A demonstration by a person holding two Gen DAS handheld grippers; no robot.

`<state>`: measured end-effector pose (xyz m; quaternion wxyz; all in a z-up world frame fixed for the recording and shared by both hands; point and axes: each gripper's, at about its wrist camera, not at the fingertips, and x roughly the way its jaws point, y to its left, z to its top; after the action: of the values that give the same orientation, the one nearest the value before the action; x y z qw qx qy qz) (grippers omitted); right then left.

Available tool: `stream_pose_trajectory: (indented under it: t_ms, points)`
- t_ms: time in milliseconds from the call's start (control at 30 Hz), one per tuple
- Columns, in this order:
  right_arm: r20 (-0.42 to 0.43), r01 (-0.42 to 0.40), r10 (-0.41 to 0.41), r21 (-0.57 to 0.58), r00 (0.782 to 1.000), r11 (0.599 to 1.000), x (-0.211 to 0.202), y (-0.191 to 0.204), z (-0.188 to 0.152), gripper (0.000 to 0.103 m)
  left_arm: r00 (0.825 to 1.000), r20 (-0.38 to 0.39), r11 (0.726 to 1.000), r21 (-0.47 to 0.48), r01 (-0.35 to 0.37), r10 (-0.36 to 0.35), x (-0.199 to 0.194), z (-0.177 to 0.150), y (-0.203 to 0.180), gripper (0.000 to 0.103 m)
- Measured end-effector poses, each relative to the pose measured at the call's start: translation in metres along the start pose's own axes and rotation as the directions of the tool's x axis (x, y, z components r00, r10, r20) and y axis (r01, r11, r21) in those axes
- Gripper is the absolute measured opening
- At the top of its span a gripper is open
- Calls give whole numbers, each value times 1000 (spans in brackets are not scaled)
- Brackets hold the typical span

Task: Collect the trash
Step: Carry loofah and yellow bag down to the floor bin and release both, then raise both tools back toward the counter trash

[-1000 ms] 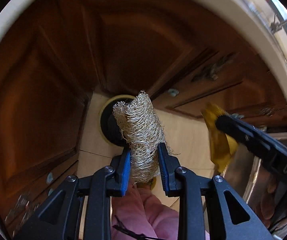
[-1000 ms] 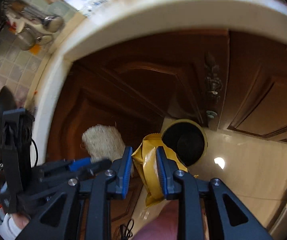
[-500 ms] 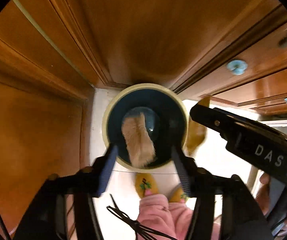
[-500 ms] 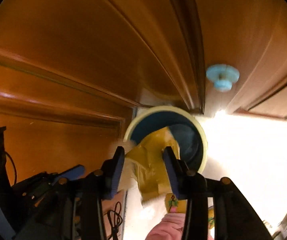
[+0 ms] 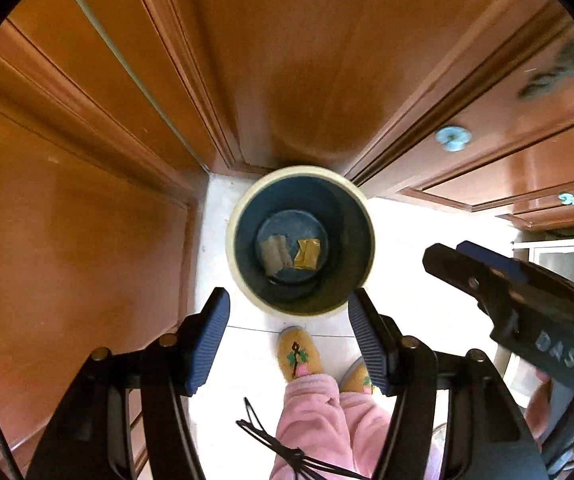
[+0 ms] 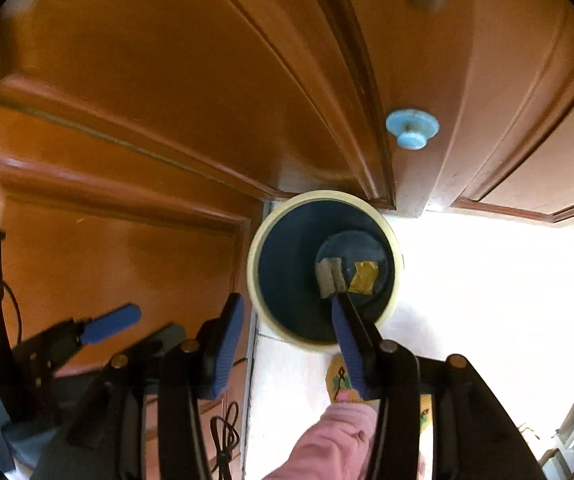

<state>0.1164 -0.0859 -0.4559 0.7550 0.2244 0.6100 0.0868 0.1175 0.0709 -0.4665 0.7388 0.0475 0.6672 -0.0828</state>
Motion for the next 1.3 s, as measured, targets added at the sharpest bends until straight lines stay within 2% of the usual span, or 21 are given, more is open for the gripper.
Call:
stream_pose_trajectory:
  t_ms: [100,300,433,533,633,733,933,1100,1167,1300]
  points:
    - [39,1,1,-39,999,999,-54,18,-9,46,999,31,1000,-5,-16,16,-43,-2,-7,60]
    - [145,17,4,-144,989,989,-160,49,-27,46,994,112,1000,-19,3,-1,-140,-9,-22,60]
    - [240,45,12,-231,971,972,-240,74,-40,46,985,173,999,30,-23,17,-200,-17,-42,60]
    - [306,52,38,-280,951,959,-291,94,-50,46,973,229,999,37,-15,6,-246,-24,-54,64]
    - [353,57,59,-309,934,949,-330,101,-58,47,958,286,999,37,-2,-9,-283,-28,-62,65]
    - [403,70,75,-333,912,940,-360,104,-63,47,938,346,999,49,-18,0,-324,-31,-70,66]
    - [472,85,107,-366,875,927,-399,120,-64,47,879,476,998,43,-54,27,-393,-31,-79,74]
    - [499,73,136,-378,856,923,-425,122,-62,48,834,549,997,16,-74,53,-431,-32,-85,78]
    - [507,66,143,-373,850,925,-432,120,-56,51,818,571,996,-3,-84,70,-440,-32,-86,79]
    - [505,60,142,-362,852,930,-434,113,-45,53,807,584,996,-22,-88,84,-453,-35,-90,79]
